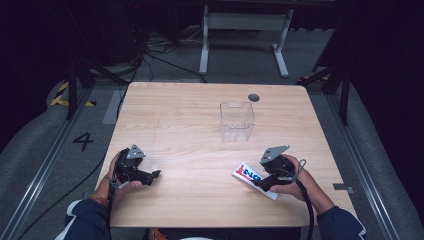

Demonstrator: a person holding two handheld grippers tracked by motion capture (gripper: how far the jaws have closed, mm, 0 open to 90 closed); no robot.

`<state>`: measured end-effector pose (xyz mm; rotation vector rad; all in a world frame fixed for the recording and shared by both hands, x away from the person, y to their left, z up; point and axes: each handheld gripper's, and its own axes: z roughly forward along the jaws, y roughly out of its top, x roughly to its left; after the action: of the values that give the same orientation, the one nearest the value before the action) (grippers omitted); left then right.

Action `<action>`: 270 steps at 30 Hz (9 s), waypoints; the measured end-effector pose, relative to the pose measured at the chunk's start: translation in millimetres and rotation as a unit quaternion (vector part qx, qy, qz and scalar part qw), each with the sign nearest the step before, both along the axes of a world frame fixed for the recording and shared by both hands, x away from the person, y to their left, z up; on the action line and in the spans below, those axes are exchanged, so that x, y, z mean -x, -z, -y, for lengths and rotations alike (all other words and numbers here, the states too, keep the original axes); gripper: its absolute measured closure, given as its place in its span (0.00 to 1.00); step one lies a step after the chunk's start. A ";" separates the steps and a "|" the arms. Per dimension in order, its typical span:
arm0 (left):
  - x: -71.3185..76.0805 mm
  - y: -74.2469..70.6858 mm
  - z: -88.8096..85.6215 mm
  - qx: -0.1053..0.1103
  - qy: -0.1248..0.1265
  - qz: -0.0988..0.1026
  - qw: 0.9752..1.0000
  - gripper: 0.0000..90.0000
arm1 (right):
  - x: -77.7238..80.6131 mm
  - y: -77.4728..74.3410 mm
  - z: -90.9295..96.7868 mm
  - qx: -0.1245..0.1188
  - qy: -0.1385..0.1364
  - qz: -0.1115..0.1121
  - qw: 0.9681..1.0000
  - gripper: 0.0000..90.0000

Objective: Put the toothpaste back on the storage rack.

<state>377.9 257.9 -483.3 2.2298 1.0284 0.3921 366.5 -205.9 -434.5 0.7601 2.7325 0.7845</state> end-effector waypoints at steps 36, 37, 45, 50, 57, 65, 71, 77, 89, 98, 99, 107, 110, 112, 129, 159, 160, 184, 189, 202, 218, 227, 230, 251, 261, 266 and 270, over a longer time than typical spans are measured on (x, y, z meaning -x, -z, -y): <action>-0.5 0.0 -0.3 -0.001 0.003 0.001 1.000 0.00 | -15.4 14.5 -33.1 0.083 -0.020 -0.075 0.993 0.46; -0.4 0.1 -0.3 0.000 0.002 0.001 1.000 0.00 | -15.1 14.4 -32.9 0.083 -0.021 -0.075 0.993 0.47; -0.3 0.1 -0.1 0.000 0.001 0.001 1.000 0.00 | -15.1 12.3 -30.4 0.080 -0.016 -0.080 0.993 0.57; -0.1 0.1 0.1 0.002 0.001 -0.002 1.000 0.00 | -12.5 9.2 -26.9 0.068 -0.008 -0.076 0.995 0.64; -0.3 0.1 -0.1 0.001 0.001 0.001 1.000 0.00 | -10.4 3.0 -18.8 0.048 -0.005 -0.073 0.996 0.68; -0.4 0.0 -0.2 0.000 0.001 0.000 1.000 0.00 | -9.2 -5.6 -7.3 0.026 -0.002 -0.071 0.997 0.70; -0.1 0.1 0.0 0.002 0.001 -0.002 1.000 0.00 | -8.3 -13.3 0.2 0.006 0.006 -0.059 0.998 0.70; -0.1 0.0 0.0 0.001 0.001 -0.002 1.000 0.00 | -7.1 -17.5 5.7 -0.009 0.009 -0.053 0.999 0.72; -0.2 0.0 -0.1 0.002 0.002 -0.002 1.000 0.00 | -2.8 -28.1 19.7 -0.037 0.017 -0.031 0.999 0.73; -0.2 0.0 -0.1 0.001 0.002 -0.002 1.000 0.00 | 3.0 -38.2 21.8 -0.051 0.014 -0.001 0.999 0.74; -0.2 0.1 -0.1 0.002 0.002 -0.002 1.000 0.00 | 3.0 -38.8 22.8 -0.054 0.018 0.001 0.998 0.74; -0.6 0.0 -0.2 0.000 0.003 0.000 1.000 0.00 | 3.1 -44.1 25.7 -0.074 0.026 0.021 0.997 0.74; -0.6 0.0 -0.2 0.001 0.003 0.000 1.000 0.00 | 3.3 -45.2 26.2 -0.080 0.028 0.030 0.996 0.74; -0.6 0.2 -0.1 0.002 0.002 0.000 1.000 0.00 | 3.4 -46.3 26.6 -0.085 0.031 0.035 0.995 0.74; -0.6 0.3 0.4 0.004 0.002 -0.004 1.000 0.00 | 0.6 -65.8 29.4 -0.126 0.044 0.090 0.987 0.74; -1.0 0.2 0.2 0.002 0.004 -0.002 1.000 0.00 | -21.5 -103.2 19.9 -0.164 0.061 0.150 0.973 0.74; -1.0 0.2 0.2 0.002 0.004 -0.002 1.000 0.00 | -22.5 -103.9 18.7 -0.164 0.061 0.149 0.973 0.74; -1.0 0.2 0.2 0.002 0.004 -0.002 1.000 0.00 | -48.3 -126.8 -0.2 -0.183 0.062 0.171 0.966 0.74; -0.9 0.2 0.2 0.002 0.004 -0.002 1.000 0.00 | -55.1 -129.4 -5.5 -0.185 0.061 0.171 0.966 0.74; -1.0 0.2 0.2 0.002 0.004 -0.001 1.000 0.00 | -72.2 -133.8 -22.5 -0.188 0.063 0.180 0.964 0.74; -1.0 0.2 0.2 0.002 0.004 -0.002 1.000 0.00 | -101.4 -122.0 -34.2 -0.195 0.075 0.180 0.961 0.74; -1.0 0.2 0.2 0.002 0.004 -0.002 1.000 0.00 | -113.8 -112.9 -37.2 -0.198 0.086 0.178 0.960 0.74; -1.0 0.2 0.2 0.002 0.004 -0.002 1.000 0.00 | -117.3 -109.0 -38.2 -0.196 0.089 0.179 0.960 0.74; -1.0 0.2 0.2 0.002 0.004 -0.002 1.000 0.00 | -133.1 -75.6 -35.6 -0.193 0.115 0.172 0.959 0.74; -1.0 0.2 0.2 0.002 0.004 -0.002 1.000 0.00 | -133.4 -64.7 -33.2 -0.199 0.111 0.169 0.959 0.73; -1.0 0.2 0.2 0.002 0.004 -0.002 1.000 0.00 | -130.2 -56.2 -34.5 -0.192 0.103 0.165 0.962 0.73; -1.0 0.2 0.2 0.002 0.004 -0.001 1.000 0.00 | -128.7 -52.8 -33.0 -0.187 0.102 0.160 0.964 0.73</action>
<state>378.8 257.7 -483.5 2.2305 1.0208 0.3829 495.3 -172.9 -381.7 0.8792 2.2057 1.2682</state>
